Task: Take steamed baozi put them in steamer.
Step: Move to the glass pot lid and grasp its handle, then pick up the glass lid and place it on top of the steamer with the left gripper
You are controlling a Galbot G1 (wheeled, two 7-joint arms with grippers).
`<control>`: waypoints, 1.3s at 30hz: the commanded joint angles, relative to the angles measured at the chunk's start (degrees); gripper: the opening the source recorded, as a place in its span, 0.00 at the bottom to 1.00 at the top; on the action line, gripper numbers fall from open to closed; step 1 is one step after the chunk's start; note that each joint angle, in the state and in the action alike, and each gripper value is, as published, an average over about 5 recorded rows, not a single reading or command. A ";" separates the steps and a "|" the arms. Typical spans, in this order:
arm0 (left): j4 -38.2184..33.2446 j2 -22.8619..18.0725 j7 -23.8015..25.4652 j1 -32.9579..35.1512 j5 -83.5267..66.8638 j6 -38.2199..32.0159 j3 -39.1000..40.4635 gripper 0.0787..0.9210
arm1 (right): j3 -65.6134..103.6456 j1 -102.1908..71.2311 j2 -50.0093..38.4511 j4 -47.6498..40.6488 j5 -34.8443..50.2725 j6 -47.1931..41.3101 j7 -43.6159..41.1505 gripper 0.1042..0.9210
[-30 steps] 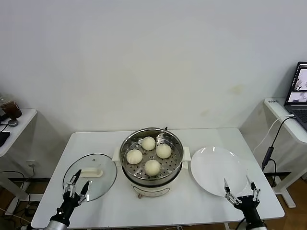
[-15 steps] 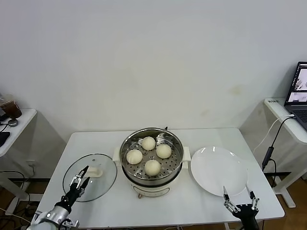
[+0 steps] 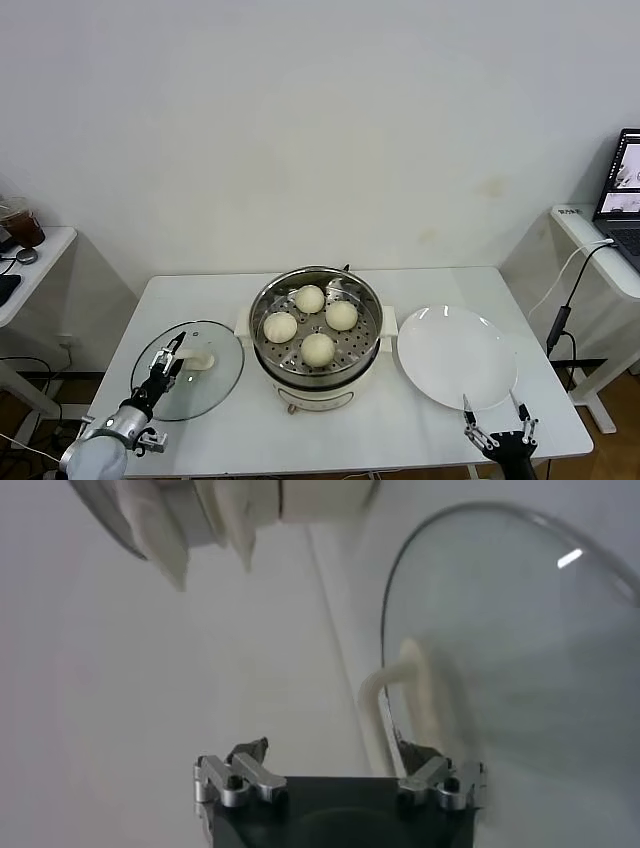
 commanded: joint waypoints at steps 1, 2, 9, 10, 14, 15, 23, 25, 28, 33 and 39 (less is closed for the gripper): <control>5.69 0.20 0.30 -5.44 0.73 0.25 1.39 0.88 | -0.07 -0.31 0.25 0.15 -0.50 -0.01 -0.14 0.88; 5.69 0.17 0.38 -5.55 0.64 0.32 1.43 0.88 | -0.12 -0.31 0.24 0.14 -0.57 0.00 -0.17 0.88; 6.37 0.39 1.70 -5.82 -0.75 0.66 2.35 0.74 | -0.59 -0.09 0.20 -0.12 -0.75 -0.11 -0.28 0.88; 6.69 0.41 1.87 -5.90 -1.06 0.66 2.47 0.70 | -0.62 -0.05 0.18 -0.18 -0.75 -0.15 -0.29 0.88; 7.58 0.29 1.86 -6.00 -2.09 0.67 2.63 0.57 | -0.65 0.05 0.11 -0.46 -0.75 -0.19 -0.25 0.88; 7.64 0.25 1.65 -5.94 -2.39 0.69 2.61 0.54 | -0.67 0.05 0.11 -0.51 -0.76 -0.16 -0.24 0.88; 4.26 0.76 -0.56 -3.36 -9.74 1.95 2.31 0.26 | -1.15 0.34 -0.01 -0.97 -0.84 -0.06 -0.15 0.88; 0.19 1.62 -0.71 -1.01 -14.08 4.59 2.19 0.20 | -1.29 0.43 -0.05 -1.10 -0.92 -0.01 -0.10 0.88; -7.71 3.83 -0.57 3.95 -21.43 11.92 2.19 0.14 | -1.54 0.38 -0.16 -1.27 -1.18 0.10 -0.05 0.88; -22.84 7.55 1.42 14.06 -26.33 21.93 -0.14 0.12 | -2.12 0.18 -0.54 -2.16 -1.98 0.43 0.06 0.88; -39.21 11.02 8.06 19.98 -29.40 31.92 -4.43 0.12 | -2.69 0.42 -1.39 -2.24 -2.47 0.49 0.06 0.88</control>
